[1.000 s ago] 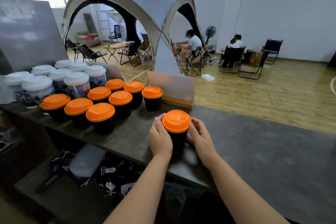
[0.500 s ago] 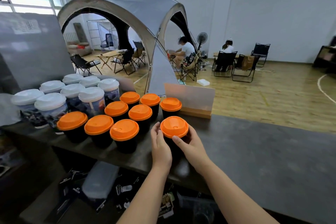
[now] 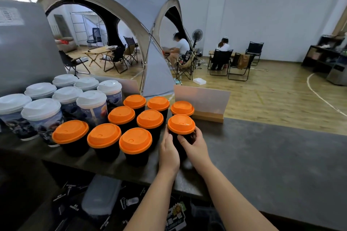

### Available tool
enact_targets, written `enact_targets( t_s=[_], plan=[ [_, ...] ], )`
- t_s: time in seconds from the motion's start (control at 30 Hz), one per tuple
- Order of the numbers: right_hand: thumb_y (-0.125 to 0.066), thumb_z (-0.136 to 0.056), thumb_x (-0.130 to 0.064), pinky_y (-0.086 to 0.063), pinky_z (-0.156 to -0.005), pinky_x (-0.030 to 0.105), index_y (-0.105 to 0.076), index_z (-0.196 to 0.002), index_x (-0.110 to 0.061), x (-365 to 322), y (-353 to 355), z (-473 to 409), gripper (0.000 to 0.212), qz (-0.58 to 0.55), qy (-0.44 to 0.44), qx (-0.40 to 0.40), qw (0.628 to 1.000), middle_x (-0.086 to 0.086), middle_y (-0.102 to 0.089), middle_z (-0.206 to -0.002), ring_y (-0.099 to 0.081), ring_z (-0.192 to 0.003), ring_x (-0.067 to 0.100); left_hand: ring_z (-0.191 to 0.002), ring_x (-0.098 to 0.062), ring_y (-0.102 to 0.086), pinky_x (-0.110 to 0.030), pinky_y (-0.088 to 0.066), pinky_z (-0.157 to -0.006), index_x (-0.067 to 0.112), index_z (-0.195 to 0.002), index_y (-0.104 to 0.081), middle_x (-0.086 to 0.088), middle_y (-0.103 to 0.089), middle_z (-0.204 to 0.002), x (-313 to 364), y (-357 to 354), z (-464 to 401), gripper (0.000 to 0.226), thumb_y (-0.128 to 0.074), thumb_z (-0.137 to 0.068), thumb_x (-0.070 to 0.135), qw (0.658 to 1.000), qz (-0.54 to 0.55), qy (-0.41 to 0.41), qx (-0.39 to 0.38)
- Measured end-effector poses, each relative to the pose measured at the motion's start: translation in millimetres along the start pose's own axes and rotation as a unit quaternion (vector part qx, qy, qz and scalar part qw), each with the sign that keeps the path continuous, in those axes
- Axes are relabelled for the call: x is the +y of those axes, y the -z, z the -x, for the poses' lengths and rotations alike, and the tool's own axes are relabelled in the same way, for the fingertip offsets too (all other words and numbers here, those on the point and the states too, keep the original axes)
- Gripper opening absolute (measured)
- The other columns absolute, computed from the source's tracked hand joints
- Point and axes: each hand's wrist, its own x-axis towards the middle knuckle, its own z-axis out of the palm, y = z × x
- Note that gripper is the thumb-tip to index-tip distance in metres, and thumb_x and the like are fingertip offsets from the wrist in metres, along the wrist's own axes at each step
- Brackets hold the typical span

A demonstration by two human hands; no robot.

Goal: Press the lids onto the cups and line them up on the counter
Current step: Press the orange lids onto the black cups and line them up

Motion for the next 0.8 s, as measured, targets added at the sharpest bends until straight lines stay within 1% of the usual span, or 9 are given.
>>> enact_targets(
  t_s=[0.07, 0.17, 0.27, 0.37, 0.5, 0.57, 0.63, 0.7, 0.8],
  plan=[
    [-0.075, -0.082, -0.010, -0.042, -0.108, 0.036, -0.044, -0.138, -0.018, 1.4, -1.3, -0.5, 0.064, 0.008, 0.001, 0.009, 1.000, 0.000, -0.058, -0.132, -0.053, -0.125, 0.014, -0.142, -0.006, -0.035, -0.033, -0.026, -0.120, 0.021, -0.149, -0.042, 0.007, -0.044, -0.152, -0.4, 0.6, -0.5, 0.058, -0.031, -0.094, 0.039, 1.000, -0.008, 0.003, 0.000],
    [-0.076, -0.078, -0.008, -0.043, -0.108, 0.039, -0.044, -0.136, -0.019, 3.6, -4.8, -0.7, 0.067, 0.028, 0.004, 0.022, 0.999, -0.001, -0.060, -0.130, -0.054, -0.123, 0.015, -0.142, -0.015, -0.036, -0.041, -0.026, -0.121, 0.020, -0.147, -0.045, -0.001, -0.040, -0.152, -1.1, 0.7, -1.1, 0.044, -0.032, -0.105, 0.026, 0.998, -0.039, 0.023, 0.042],
    [-0.078, -0.077, -0.013, -0.044, -0.107, 0.041, -0.043, -0.137, -0.022, 4.2, -7.1, -0.2, 0.070, 0.041, 0.004, 0.029, 0.999, -0.001, -0.060, -0.130, -0.054, -0.123, 0.016, -0.145, -0.016, -0.030, -0.033, -0.021, -0.121, 0.020, -0.150, -0.039, -0.002, -0.035, -0.155, 0.0, -0.8, 2.9, 0.044, -0.029, -0.106, 0.020, 0.996, -0.071, 0.021, 0.043],
    [-0.078, -0.078, -0.015, -0.044, -0.107, 0.039, -0.043, -0.139, -0.024, 3.5, -7.2, -0.8, 0.070, 0.048, 0.004, 0.023, 0.999, -0.003, -0.060, -0.132, -0.054, -0.124, 0.015, -0.144, -0.014, -0.031, -0.031, -0.022, -0.119, 0.019, -0.149, -0.042, -0.001, -0.038, -0.154, -1.1, 0.6, 3.1, 0.045, -0.028, -0.106, 0.021, 0.996, -0.069, 0.015, 0.053],
    [-0.076, -0.081, -0.016, -0.042, -0.105, 0.032, -0.041, -0.141, -0.024, 1.3, -3.9, -0.1, 0.070, 0.057, 0.001, 0.010, 0.998, -0.002, -0.058, -0.134, -0.052, -0.125, 0.015, -0.140, -0.012, -0.039, -0.038, -0.029, -0.119, 0.021, -0.144, -0.050, 0.003, -0.049, -0.148, -2.9, 1.9, 2.0, 0.051, -0.029, -0.099, 0.033, 0.997, -0.048, 0.013, 0.061],
    [-0.075, -0.083, -0.016, -0.040, -0.101, 0.027, -0.040, -0.141, -0.023, -0.9, -2.2, 0.8, 0.069, 0.062, 0.000, 0.007, 0.998, -0.001, -0.057, -0.134, -0.051, -0.125, 0.016, -0.138, -0.012, -0.042, -0.037, -0.031, -0.118, 0.020, -0.142, -0.052, 0.003, -0.053, -0.145, -3.1, 1.6, 2.2, 0.045, -0.029, -0.104, 0.027, 0.997, -0.039, 0.015, 0.071],
    [-0.074, -0.084, -0.016, -0.039, -0.100, 0.026, -0.039, -0.142, -0.023, -2.1, -1.2, 1.8, 0.069, 0.065, 0.002, 0.004, 0.998, -0.001, -0.057, -0.135, -0.051, -0.126, 0.016, -0.136, -0.012, -0.044, -0.033, -0.032, -0.115, 0.020, -0.141, -0.053, 0.003, -0.054, -0.143, -1.0, 1.1, 4.3, 0.043, -0.028, -0.106, 0.023, 0.996, -0.040, 0.016, 0.080],
    [-0.074, -0.084, -0.016, -0.039, -0.099, 0.025, -0.038, -0.143, -0.024, -2.4, -1.1, 3.1, 0.069, 0.067, 0.002, -0.001, 0.998, -0.002, -0.056, -0.137, -0.050, -0.127, 0.016, -0.135, -0.012, -0.045, -0.030, -0.033, -0.114, 0.020, -0.140, -0.054, 0.004, -0.055, -0.142, 1.1, 0.7, 6.1, 0.043, -0.028, -0.106, 0.023, 0.995, -0.043, 0.018, 0.088],
    [-0.073, -0.085, -0.017, -0.038, -0.099, 0.024, -0.037, -0.145, -0.023, -3.2, -0.8, 5.0, 0.070, 0.068, 0.001, -0.011, 0.998, -0.002, -0.055, -0.138, -0.049, -0.128, 0.016, -0.136, -0.013, -0.045, -0.032, -0.034, -0.114, 0.020, -0.140, -0.055, 0.003, -0.056, -0.142, 2.8, 1.0, 6.3, 0.043, -0.028, -0.106, 0.024, 0.993, -0.049, 0.016, 0.102]
  ],
)
